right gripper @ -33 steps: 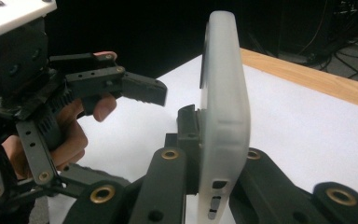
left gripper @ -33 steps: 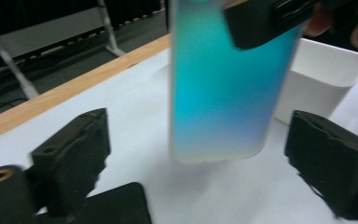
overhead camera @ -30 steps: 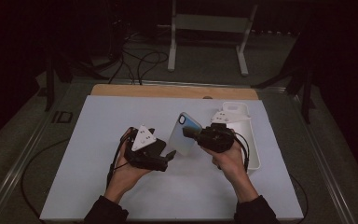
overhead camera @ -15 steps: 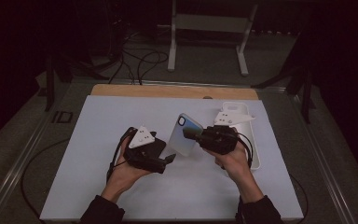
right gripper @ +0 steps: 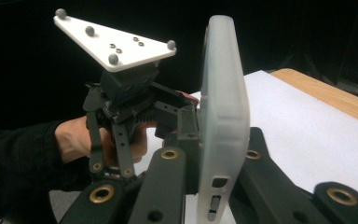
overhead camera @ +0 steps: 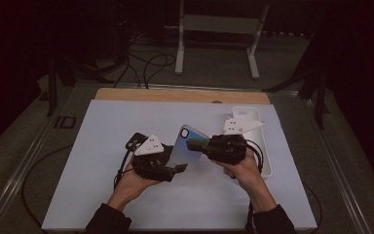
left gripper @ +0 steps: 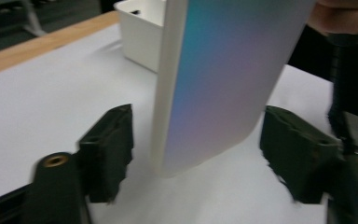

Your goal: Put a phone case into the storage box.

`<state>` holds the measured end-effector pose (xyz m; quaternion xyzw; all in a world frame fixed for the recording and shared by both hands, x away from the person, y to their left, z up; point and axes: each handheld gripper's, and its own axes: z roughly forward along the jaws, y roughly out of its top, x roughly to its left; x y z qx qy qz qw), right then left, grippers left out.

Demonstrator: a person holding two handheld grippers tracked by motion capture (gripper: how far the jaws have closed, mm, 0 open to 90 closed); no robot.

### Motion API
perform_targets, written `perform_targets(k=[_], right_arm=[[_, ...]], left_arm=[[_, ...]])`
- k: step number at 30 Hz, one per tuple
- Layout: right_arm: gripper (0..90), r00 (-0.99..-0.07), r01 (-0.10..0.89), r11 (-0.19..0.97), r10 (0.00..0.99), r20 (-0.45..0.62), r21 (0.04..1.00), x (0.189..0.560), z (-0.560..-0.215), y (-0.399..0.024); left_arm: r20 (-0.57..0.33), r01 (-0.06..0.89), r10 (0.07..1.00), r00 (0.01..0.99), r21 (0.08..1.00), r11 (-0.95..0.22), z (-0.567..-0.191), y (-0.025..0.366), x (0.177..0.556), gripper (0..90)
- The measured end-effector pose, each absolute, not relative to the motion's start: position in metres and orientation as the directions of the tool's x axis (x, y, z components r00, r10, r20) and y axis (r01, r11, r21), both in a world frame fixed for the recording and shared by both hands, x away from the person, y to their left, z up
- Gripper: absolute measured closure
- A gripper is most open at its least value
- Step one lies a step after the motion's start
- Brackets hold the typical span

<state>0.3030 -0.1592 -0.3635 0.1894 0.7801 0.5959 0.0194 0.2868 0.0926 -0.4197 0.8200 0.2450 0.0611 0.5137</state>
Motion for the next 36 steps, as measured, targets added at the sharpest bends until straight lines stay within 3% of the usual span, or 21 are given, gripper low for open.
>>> perform_targets(k=[11, 18, 27, 32, 35, 36], right_arm=[[86.6, -0.944, 0.276, 0.211, 0.243, 0.223, 0.938, 0.304, -0.3671, -0.1599], [83.4, -0.944, 0.272, 0.23, 0.251, 0.214, 0.934, 0.3071, -0.3692, -0.1675], [55.2, -0.939, 0.235, 0.279, 0.314, 0.143, 0.931, 0.3043, -0.3667, -0.1643], [41.6, -0.93, 0.239, 0.28, 0.34, 0.137, 0.93, 0.3044, -0.3674, -0.1604], [39.4, -0.924, 0.242, 0.286, 0.36, 0.13, 0.927, 0.3038, -0.3674, -0.1594], [32.0, -0.911, 0.251, 0.294, 0.395, 0.122, 0.922, 0.3036, -0.3677, -0.1588]], left_arm=[[-0.172, 0.325, 0.402, 0.899, 0.878, -0.352, -0.4217, 0.091, 0.2859, 43.1], [-0.164, 0.307, 0.373, 0.913, 0.879, -0.366, -0.424, 0.0913, 0.2835, 58.8], [-0.155, 0.291, 0.346, 0.925, 0.876, -0.385, -0.4278, 0.0864, 0.2812, 79.5], [-0.133, 0.282, 0.369, 0.92, 0.878, -0.386, -0.4257, 0.0841, 0.2786, 80.8], [-0.129, 0.286, 0.387, 0.913, 0.879, -0.381, -0.4246, 0.0856, 0.2793, 80.8], [-0.128, 0.291, 0.401, 0.907, 0.88, -0.376, -0.4245, 0.0862, 0.2795, 81.0]])
